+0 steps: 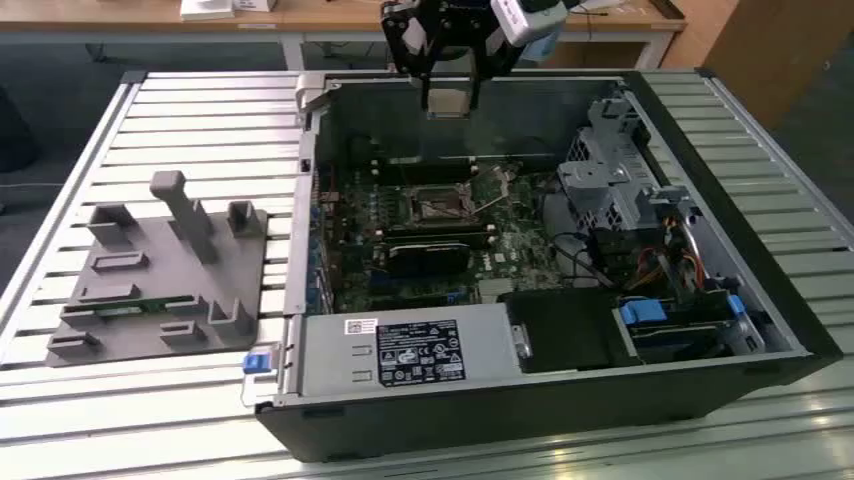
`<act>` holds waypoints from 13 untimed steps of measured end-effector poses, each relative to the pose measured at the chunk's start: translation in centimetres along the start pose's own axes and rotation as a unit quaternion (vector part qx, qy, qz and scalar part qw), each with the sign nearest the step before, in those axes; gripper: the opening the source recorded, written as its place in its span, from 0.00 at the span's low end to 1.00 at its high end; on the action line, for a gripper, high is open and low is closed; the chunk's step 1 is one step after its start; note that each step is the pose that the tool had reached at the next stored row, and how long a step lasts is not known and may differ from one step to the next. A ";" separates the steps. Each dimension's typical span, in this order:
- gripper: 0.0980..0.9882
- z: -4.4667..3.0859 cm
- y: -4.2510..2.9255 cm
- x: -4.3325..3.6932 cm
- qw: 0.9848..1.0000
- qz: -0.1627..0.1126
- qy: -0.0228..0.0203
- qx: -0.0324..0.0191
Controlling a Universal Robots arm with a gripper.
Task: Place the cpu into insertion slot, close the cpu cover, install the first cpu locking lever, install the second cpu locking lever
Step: 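Place the cpu into insertion slot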
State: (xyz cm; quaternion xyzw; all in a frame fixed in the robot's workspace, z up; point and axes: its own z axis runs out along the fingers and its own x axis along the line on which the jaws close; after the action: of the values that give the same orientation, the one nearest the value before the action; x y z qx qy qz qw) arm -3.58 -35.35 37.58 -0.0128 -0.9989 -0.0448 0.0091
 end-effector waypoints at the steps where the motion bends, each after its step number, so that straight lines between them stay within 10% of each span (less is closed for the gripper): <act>1: 0.50 0.00 0.00 0.00 1.000 0.000 0.000 0.000; 13: 0.50 0.00 0.00 0.00 1.000 0.001 0.000 0.000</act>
State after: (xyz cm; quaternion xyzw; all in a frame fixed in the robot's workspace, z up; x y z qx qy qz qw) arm -3.58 -35.35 37.58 -0.0139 -0.9989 -0.0448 0.0091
